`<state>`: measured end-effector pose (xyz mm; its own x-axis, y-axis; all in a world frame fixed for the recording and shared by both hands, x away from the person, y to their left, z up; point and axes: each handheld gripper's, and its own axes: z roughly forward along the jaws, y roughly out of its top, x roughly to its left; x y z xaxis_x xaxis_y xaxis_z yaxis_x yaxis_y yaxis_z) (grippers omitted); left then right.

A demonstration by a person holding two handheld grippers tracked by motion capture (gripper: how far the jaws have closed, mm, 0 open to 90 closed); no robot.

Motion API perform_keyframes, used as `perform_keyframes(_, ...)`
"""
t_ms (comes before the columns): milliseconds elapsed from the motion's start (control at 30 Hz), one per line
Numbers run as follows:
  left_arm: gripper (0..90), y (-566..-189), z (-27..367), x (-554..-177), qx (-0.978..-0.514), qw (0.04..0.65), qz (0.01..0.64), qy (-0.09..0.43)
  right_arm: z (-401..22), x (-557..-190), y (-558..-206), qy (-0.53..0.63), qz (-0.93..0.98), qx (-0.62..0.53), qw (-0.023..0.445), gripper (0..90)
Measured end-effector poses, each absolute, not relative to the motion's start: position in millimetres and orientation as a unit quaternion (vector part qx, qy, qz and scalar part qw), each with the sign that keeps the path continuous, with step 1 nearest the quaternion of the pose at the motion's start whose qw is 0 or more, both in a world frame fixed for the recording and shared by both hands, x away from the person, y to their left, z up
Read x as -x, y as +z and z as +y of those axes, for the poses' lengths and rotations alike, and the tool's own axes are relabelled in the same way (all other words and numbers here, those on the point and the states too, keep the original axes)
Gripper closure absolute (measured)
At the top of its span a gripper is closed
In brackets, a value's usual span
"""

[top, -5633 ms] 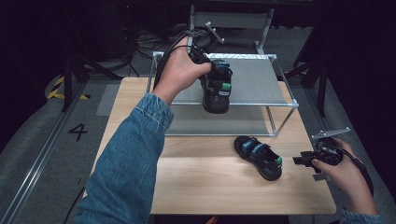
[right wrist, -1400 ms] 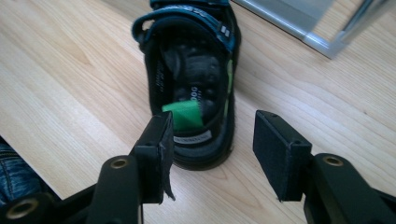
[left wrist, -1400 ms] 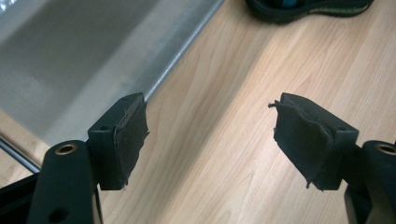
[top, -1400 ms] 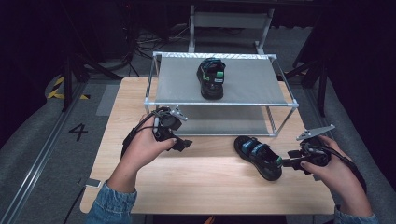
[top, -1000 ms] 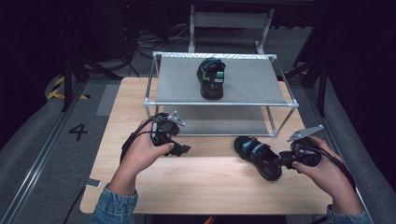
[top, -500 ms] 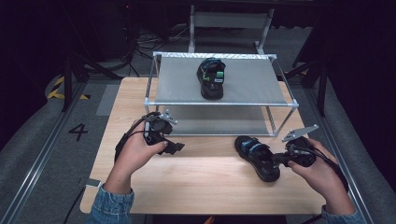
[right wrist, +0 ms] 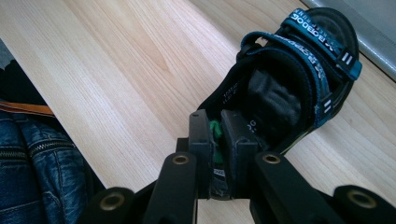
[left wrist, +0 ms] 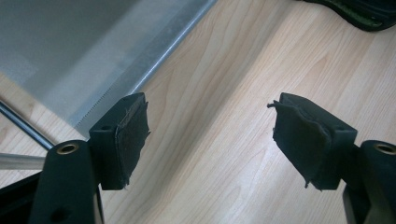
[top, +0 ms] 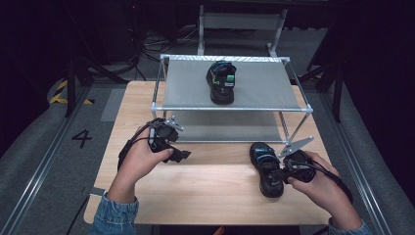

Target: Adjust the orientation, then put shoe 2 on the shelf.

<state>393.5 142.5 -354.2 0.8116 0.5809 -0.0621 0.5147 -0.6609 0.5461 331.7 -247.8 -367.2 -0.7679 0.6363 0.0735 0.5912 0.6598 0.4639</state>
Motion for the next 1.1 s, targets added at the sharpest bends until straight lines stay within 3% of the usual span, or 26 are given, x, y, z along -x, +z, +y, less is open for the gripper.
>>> perform_keyframes(200,26.9,-356.0,147.2,-393.3,-0.909,0.277,0.305,0.059,-247.2,-333.1,-367.3,0.241,0.908,-0.340,0.040,82.3)
perform_keyframes(433,26.9,-360.4,151.9,-391.5,-0.909,0.268,0.314,0.057,-256.0,-337.1,-363.0,0.256,0.905,-0.335,0.062,59.5)
perform_keyframes(467,26.9,-361.2,153.0,-391.3,-0.910,0.267,0.311,0.061,-256.0,-337.1,-363.0,0.256,0.905,-0.335,0.062,59.5)
perform_keyframes(567,26.6,-365.5,155.2,-389.1,-0.911,0.256,0.320,0.053,-264.9,-344.0,-358.1,0.276,0.897,-0.332,0.099,51.0)
perform_keyframes(733,26.1,-372.7,159.2,-388.8,-0.913,0.240,0.323,0.058,-270.1,-354.8,-365.3,0.258,0.897,-0.337,0.120,47.2)
perform_keyframes(1100,25.4,-385.1,172.1,-383.2,-0.911,0.210,0.349,0.061,-264.2,-382.0,-389.6,0.231,0.913,-0.320,0.106,42.7)
